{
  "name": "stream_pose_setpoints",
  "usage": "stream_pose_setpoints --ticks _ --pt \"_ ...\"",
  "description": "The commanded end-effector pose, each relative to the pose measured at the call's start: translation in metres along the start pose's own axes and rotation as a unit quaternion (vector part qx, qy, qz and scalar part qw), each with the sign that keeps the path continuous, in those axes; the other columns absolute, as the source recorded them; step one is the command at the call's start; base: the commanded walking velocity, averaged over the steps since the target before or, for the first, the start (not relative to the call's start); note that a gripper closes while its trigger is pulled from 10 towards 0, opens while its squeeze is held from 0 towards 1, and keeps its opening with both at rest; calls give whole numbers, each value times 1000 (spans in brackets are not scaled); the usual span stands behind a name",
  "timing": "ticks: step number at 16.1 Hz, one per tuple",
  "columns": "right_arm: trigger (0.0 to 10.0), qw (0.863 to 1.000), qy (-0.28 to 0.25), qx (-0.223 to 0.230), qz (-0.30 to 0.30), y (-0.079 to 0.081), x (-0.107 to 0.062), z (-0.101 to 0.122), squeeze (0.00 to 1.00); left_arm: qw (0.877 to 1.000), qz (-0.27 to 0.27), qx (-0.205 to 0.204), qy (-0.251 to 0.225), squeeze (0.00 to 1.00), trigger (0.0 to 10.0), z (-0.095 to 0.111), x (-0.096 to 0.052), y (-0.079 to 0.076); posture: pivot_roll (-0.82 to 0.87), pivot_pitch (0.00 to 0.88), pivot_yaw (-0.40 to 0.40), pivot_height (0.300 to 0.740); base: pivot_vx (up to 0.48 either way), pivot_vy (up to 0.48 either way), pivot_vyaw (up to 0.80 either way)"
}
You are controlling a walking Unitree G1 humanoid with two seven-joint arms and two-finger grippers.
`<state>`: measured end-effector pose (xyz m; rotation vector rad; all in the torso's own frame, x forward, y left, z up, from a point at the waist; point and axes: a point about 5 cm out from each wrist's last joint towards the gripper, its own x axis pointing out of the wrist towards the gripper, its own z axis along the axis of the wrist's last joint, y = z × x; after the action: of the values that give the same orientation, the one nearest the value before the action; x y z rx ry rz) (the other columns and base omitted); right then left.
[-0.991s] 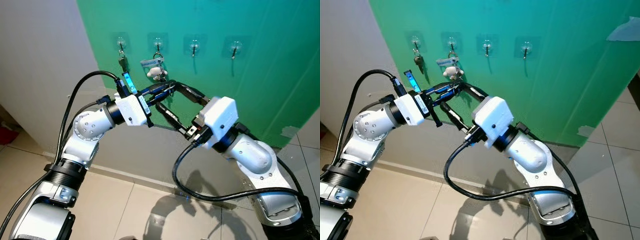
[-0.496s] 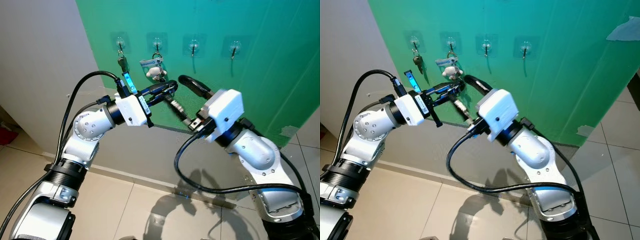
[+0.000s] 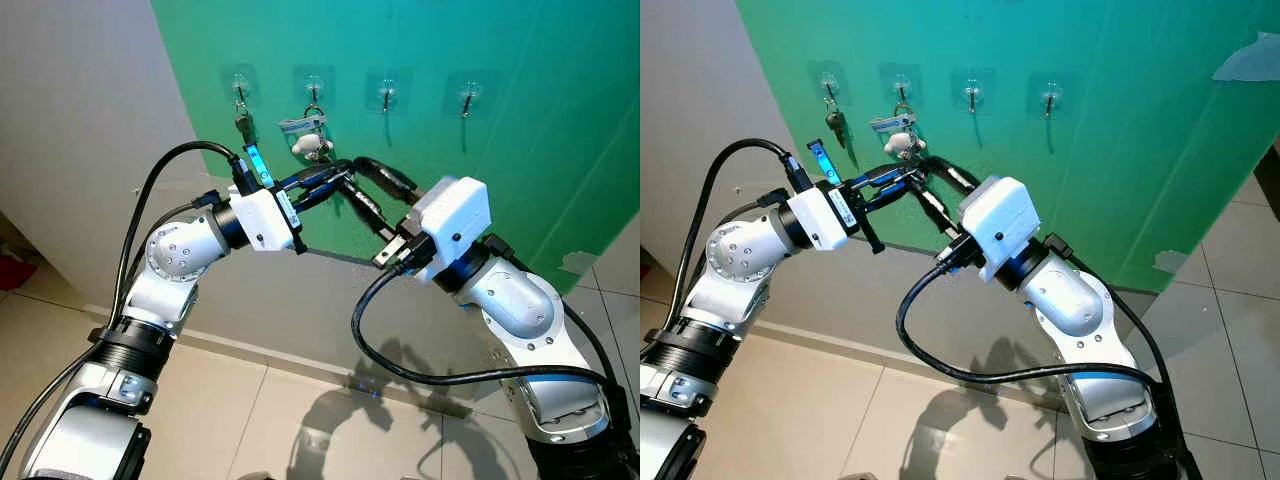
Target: Hang keys on a hook
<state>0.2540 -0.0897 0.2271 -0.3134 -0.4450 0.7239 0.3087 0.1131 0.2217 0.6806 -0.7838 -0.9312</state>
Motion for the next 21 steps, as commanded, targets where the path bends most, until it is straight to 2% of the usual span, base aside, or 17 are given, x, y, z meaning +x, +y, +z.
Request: stream_pose_setpoints --ticks 1,14,16,17,18,19,21 --pt "0 1000 -10 -8 0 -3 2 5 0 1000 -2 7 -8 0 0 3 2 4 18 0 81 740 0 0 0" --pt "0 1000 -3 -26 -5 -9 -2 3 0 1000 3 6 -7 0 0 3 1 4 14 0 77 740 0 0 0" --pt "0 1000 -5 -26 -7 -10 -2 4 0 1000 17 8 -7 0 0 3 1 5 14 0 77 740 0 0 0" --pt "0 1000 -6 -26 -8 -11 -2 4 0 1000 18 3 -4 0 10000 2 1 4 12 0 77 740 0 0 0" --pt "0 1000 -8 -27 -11 -12 -2 5 0 1000 20 -4 -3 525 10000 2 1 3 12 0 77 740 0 0 0" --pt "0 999 -9 -28 -12 -13 -2 6 0 1000 24 -13 -3 1000 10000 2 1 3 8 0 77 740 0 0 0" --pt "0 999 -11 -32 -16 -16 -3 6 0 999 28 -25 -2 1000 10000 2 1 2 8 0 74 740 0 0 0"
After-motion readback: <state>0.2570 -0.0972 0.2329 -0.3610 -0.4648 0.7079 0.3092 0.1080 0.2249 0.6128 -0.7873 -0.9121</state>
